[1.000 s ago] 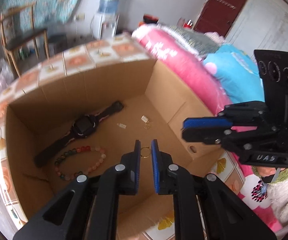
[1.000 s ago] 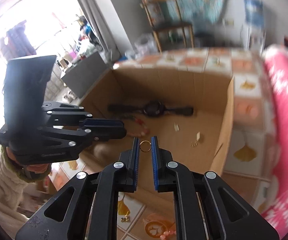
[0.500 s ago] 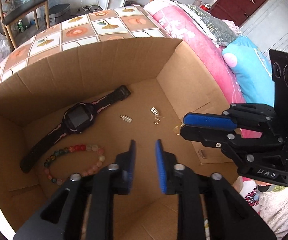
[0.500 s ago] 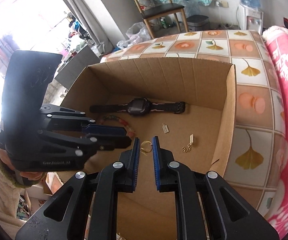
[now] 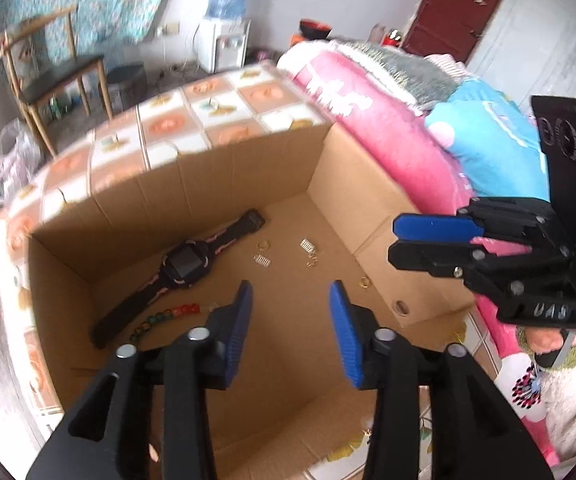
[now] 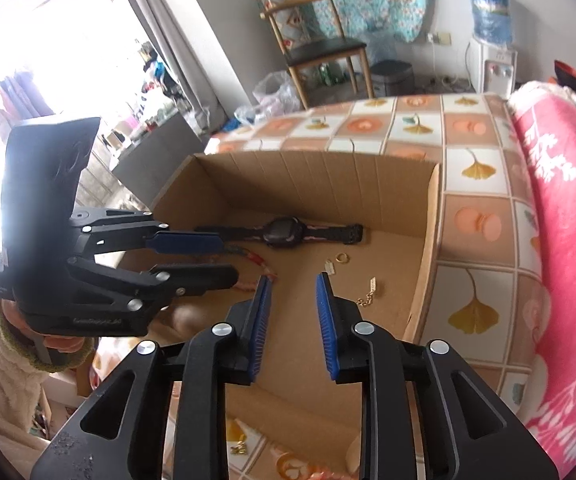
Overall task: Organize jewelry
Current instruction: 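Open both grippers to drop the charms into the box, then move both open grippers back to the charms beside the box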
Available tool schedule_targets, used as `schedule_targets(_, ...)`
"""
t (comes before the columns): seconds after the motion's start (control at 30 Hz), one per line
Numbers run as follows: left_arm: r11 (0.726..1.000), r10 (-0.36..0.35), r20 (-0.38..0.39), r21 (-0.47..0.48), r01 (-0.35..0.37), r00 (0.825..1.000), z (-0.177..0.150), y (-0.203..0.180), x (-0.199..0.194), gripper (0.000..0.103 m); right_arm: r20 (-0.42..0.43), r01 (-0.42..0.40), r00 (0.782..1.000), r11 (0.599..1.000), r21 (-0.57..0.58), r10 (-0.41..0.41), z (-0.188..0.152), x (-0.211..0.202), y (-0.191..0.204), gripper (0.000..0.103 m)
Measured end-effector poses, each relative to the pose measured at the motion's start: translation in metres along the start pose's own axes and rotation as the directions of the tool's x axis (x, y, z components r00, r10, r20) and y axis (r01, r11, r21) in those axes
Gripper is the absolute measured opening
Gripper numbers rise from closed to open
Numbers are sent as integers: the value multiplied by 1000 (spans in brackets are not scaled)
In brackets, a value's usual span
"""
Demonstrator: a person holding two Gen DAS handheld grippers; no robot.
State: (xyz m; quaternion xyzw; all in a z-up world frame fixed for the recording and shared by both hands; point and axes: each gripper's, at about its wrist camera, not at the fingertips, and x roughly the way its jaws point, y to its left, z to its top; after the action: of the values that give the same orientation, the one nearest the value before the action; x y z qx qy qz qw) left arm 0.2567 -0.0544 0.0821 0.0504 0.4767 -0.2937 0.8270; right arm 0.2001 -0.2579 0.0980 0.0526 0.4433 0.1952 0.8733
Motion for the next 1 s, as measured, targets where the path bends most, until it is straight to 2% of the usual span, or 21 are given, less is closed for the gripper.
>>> schedule_targets(0.1,999,11,72,42,-14,997,-12,-11,-30,53,68,-6,998,1000,-6,6,-5,-30,9,38)
schedule_targets(0.17,998,19,115,59,-26,993,-23,-19,-50,63,118,-24,993,999,-25,27,-9,-49,15,41)
schedule_targets(0.23,997,26,151,70,-37,988,-35,-24,-67,71,175,-24,984,999,-30,29,-21,-73,23,53)
schedule_targets(0.27,996,27,171,75,-41,985,-44,-27,-77,74,195,-23,980,999,-33,29,-26,-80,27,55)
schedule_targets(0.4,997,7,239,74,-26,971,-86,-34,-111,83,294,27,956,998,-61,-7,-67,-111,47,73)
schedule_targets(0.5,998,-5,271,65,-13,963,-125,-37,-126,90,319,61,947,997,-44,-44,-109,-115,59,83)
schedule_targets(0.63,999,1,260,32,-9,966,-173,-41,-120,96,256,90,962,995,30,-95,-154,-91,61,87)
schedule_targets(0.7,1000,3,220,4,-4,975,-193,-40,-102,96,175,111,977,991,78,-123,-176,-65,60,87)
schedule_targets(0.77,999,29,185,-24,-25,982,-208,-38,-83,96,109,149,981,983,107,-161,-191,-43,60,87)
schedule_targets(0.93,982,183,77,-67,-179,980,-235,-28,-21,96,9,300,954,952,59,-301,-215,-4,68,87)
schedule_targets(1.0,977,205,46,-65,-202,978,-240,-26,-4,96,-6,308,951,950,51,-308,-219,4,68,87)
